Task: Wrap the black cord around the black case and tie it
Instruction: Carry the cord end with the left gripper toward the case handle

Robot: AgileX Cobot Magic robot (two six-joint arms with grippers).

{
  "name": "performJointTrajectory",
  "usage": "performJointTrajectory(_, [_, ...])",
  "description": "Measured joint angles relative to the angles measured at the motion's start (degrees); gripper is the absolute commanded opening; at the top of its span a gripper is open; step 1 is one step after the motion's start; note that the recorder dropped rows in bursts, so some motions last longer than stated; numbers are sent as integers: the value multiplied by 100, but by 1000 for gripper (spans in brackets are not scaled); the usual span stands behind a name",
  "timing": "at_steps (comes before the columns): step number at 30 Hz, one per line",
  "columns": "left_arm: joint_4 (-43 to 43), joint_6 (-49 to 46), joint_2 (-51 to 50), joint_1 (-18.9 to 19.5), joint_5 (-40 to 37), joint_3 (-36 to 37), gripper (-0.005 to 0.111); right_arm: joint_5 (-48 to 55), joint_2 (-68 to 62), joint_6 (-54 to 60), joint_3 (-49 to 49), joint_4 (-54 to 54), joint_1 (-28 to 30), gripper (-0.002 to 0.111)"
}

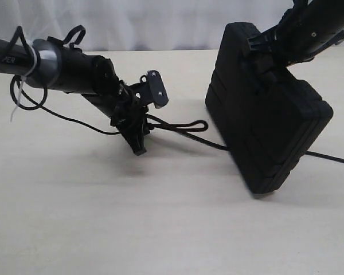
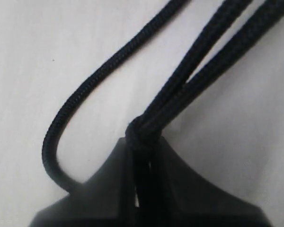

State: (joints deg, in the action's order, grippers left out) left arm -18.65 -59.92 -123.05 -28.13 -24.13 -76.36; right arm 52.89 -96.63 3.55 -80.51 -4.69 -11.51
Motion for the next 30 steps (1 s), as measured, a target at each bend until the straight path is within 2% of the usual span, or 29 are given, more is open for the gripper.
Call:
performJointTrajectory(5, [-1647,124,206,139,-1,13,0,9,0,0,0,-11,0,4])
performJointTrajectory(11, [-2174,349,363,105,-646,-384,0,-1,0,56,0,-124,0,4])
performJointTrajectory(17, [-2037,1175,372,82,-1742,-1031,0,-22,-27,240,0,-359,0,4])
performJointTrajectory(23, [-1212,2352,372,82,-2924,-1591,0,-35,-31,406,0,-527,0,4])
performJointTrajectory(27, [-825,2721,372,82,-3627,-1719,0,-35,-55,668,0,-818,0,4])
performJointTrajectory(30, [-724,2796,352,82,-3844,-1729,0,-35,-55,735,0,-928,0,4])
